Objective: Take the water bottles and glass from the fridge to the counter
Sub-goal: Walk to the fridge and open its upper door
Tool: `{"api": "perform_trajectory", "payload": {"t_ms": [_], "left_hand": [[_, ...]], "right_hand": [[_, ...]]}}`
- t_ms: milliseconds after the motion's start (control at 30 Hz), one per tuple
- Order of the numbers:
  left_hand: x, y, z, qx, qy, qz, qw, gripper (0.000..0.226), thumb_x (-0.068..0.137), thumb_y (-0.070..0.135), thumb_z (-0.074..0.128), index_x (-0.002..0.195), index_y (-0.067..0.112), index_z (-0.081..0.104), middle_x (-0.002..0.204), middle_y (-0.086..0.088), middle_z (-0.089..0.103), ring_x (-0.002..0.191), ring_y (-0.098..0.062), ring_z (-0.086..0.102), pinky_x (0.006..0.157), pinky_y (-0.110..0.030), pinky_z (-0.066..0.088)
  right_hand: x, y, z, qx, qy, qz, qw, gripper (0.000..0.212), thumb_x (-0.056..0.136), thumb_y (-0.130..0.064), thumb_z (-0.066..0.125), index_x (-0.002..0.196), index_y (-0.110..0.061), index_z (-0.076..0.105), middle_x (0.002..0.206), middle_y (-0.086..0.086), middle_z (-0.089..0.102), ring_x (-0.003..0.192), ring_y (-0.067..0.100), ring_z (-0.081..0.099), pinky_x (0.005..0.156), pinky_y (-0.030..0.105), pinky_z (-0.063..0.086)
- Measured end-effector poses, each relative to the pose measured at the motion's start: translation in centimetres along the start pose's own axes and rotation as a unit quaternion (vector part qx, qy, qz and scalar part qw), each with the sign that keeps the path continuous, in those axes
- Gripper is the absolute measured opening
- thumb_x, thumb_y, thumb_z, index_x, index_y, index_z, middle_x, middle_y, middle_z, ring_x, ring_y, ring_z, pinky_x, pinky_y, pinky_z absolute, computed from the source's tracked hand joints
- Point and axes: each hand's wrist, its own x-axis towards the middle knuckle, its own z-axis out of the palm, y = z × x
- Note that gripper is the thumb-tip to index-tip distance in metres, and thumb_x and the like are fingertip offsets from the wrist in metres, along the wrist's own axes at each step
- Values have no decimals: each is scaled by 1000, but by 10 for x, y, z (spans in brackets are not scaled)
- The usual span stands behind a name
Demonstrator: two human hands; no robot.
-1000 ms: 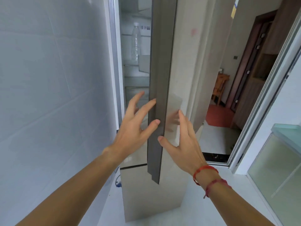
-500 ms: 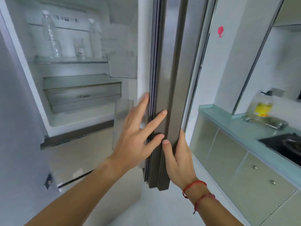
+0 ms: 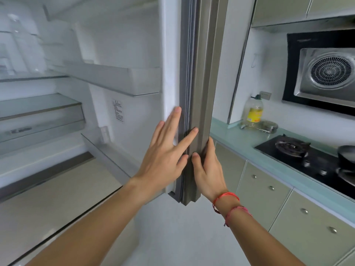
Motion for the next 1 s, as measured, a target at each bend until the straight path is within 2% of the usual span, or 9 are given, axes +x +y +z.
{"api": "perform_trajectory", "payload": {"t_ms": [100, 267, 400, 500, 567, 700, 767, 867, 1000], "left_hand": [[19, 0, 15, 17, -34, 14, 999, 72, 79, 6, 70, 147, 11, 47, 164, -28, 6, 154, -36, 6, 123, -51, 17], [49, -5, 39, 55, -68, 56, 995, 68, 77, -4, 62, 144, 3, 49, 163, -29, 7, 154, -37, 7, 123, -49, 19], [74, -8, 61, 75, -87, 58, 992, 61, 81, -2, 59, 142, 2, 51, 164, -25, 8, 154, -34, 9, 123, -47, 18], [92, -9, 82, 101, -106, 36, 989, 65, 83, 4, 57, 147, 9, 45, 167, -19, 0, 155, -29, 1, 125, -46, 9], [106, -11, 95, 125, -126, 21, 984, 70, 84, 10, 56, 152, 14, 37, 167, -15, -10, 155, -25, -8, 125, -46, 1], [124, -18, 112, 171, -161, 13, 972, 74, 83, 17, 58, 153, 15, 31, 168, -12, -11, 155, -21, -12, 123, -52, -2], [127, -22, 117, 182, -170, 13, 968, 73, 82, 17, 58, 151, 14, 33, 168, -11, -9, 155, -19, -11, 122, -56, 2], [130, -27, 121, 173, -181, 13, 968, 72, 82, 16, 57, 150, 13, 35, 168, -10, -8, 155, -19, -11, 122, -56, 3], [132, -29, 121, 110, -193, 12, 975, 69, 83, 16, 56, 150, 14, 37, 169, -8, -6, 155, -19, -12, 124, -50, 5]], "right_hand": [[24, 12, -12, -12, 17, 26, 999, 47, 97, -31, 41, 143, -35, 31, 115, 0, 62, 99, 22, 59, 85, 38, 45], [62, 34, -31, -47, 35, 75, 995, 52, 99, -32, 41, 150, -28, 28, 128, 11, 61, 118, 32, 54, 103, 47, 42], [96, 51, -40, -45, 50, 117, 991, 50, 100, -28, 42, 149, -25, 32, 124, 9, 64, 117, 33, 56, 97, 38, 42], [122, 63, -46, -18, 55, 173, 983, 51, 100, -34, 41, 151, -30, 34, 122, 2, 64, 120, 32, 56, 90, 30, 37], [141, 67, -49, 3, 60, 198, 978, 51, 101, -36, 40, 151, -32, 34, 135, 2, 59, 130, 30, 50, 93, 27, 33], [171, 72, -52, 45, 70, 224, 971, 52, 99, -40, 40, 150, -30, 37, 150, 2, 49, 136, 27, 44, 113, 40, 35], [177, 74, -52, 64, 63, 230, 969, 57, 94, -46, 41, 149, -32, 38, 149, 0, 49, 135, 27, 46, 112, 48, 38], [181, 76, -53, 78, 56, 234, 967, 69, 83, -57, 40, 149, -37, 36, 150, -4, 47, 136, 25, 44, 112, 50, 38], [184, 79, -56, 67, 45, 225, 971, 61, 94, -56, 41, 151, -32, 34, 153, -2, 44, 138, 24, 44, 113, 49, 37]]}}
